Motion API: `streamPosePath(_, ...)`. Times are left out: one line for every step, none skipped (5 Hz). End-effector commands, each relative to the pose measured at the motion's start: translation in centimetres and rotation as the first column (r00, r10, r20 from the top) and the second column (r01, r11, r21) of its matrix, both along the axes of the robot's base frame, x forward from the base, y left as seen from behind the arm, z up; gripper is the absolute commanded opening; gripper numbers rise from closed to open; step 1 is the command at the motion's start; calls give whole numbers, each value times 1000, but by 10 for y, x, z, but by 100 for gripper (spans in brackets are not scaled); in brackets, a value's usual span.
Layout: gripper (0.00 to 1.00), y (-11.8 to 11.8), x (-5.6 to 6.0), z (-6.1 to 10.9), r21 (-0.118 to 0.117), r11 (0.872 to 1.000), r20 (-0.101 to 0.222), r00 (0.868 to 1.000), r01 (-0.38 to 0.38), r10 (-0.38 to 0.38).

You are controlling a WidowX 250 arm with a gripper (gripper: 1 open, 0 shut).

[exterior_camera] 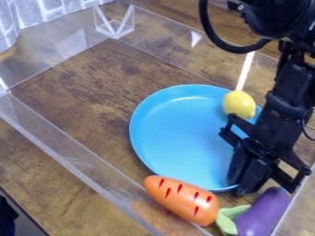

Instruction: Remove the carrot from the blue tray and put it on the table

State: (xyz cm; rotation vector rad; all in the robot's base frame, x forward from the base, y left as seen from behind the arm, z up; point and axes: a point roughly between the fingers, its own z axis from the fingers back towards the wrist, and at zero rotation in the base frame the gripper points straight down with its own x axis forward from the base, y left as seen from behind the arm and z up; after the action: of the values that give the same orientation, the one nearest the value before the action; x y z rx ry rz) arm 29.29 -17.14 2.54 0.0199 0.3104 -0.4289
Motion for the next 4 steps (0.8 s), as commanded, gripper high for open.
streamPosePath(0, -5, 0, 17, -28, 999, 31, 999, 22, -21)
streamPosePath(0, -4, 0, 19, -30, 999, 31, 999, 23, -22)
streamPosePath(0, -2, 0, 21, -32, 999, 30, 999, 25, -24)
streamPosePath(0, -1, -1, 23, -34, 999, 30, 999, 27, -26)
